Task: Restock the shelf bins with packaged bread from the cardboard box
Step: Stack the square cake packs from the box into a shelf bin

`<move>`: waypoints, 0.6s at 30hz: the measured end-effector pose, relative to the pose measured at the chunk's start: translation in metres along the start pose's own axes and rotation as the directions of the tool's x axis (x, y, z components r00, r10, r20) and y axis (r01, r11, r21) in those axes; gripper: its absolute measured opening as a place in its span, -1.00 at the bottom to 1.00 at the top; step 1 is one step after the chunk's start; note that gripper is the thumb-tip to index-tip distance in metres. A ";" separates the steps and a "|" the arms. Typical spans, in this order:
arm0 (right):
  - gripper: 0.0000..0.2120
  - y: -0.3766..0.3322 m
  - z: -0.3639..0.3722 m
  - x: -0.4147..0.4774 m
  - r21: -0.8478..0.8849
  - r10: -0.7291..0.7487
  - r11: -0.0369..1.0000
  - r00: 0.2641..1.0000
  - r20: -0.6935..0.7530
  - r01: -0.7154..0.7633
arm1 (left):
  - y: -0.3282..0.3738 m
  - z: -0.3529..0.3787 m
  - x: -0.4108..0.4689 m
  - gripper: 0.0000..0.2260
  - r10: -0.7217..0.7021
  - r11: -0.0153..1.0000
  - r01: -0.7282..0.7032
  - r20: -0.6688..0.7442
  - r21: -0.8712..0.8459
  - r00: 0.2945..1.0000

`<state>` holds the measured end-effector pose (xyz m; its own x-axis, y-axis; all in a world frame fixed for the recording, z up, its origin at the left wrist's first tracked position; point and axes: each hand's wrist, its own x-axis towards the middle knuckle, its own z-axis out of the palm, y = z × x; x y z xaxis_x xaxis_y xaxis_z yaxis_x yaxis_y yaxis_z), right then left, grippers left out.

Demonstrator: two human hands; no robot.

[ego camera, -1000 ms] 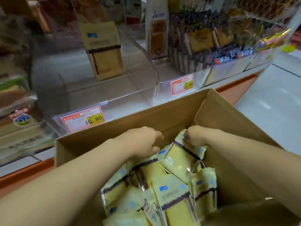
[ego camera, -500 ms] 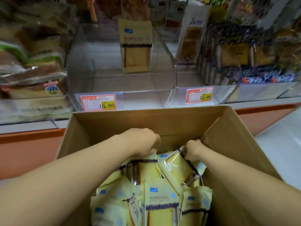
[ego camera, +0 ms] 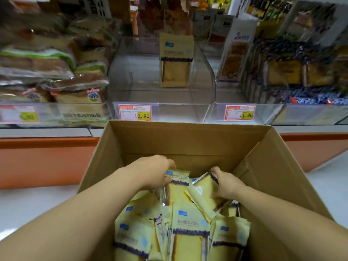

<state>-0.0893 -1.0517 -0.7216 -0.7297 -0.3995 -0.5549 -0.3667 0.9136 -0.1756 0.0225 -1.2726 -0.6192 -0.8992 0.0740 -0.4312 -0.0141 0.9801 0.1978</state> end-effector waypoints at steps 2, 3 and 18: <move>-0.15 0.006 -0.001 0.002 -0.024 -0.054 0.998 0.999 0.005 0.054 | -0.002 0.001 0.003 -0.58 -0.006 1.000 0.006 0.003 -0.008 1.000; -0.24 0.009 -0.002 0.005 -0.041 -0.065 0.997 0.998 0.014 0.065 | -0.003 0.001 0.005 -0.58 -0.008 1.000 0.008 0.004 -0.007 1.000; -0.90 -0.021 -0.045 -0.023 -0.161 -0.325 0.944 0.901 -0.289 0.289 | -0.001 -0.008 -0.003 -0.59 -0.045 0.987 0.044 -0.005 -0.156 0.999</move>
<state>-0.0909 -1.0652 -0.6683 -0.7048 -0.6782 -0.2080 -0.6494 0.7349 -0.1954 0.0217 -1.2750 -0.6107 -0.9000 0.0286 -0.4350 -0.1217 0.9417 0.3136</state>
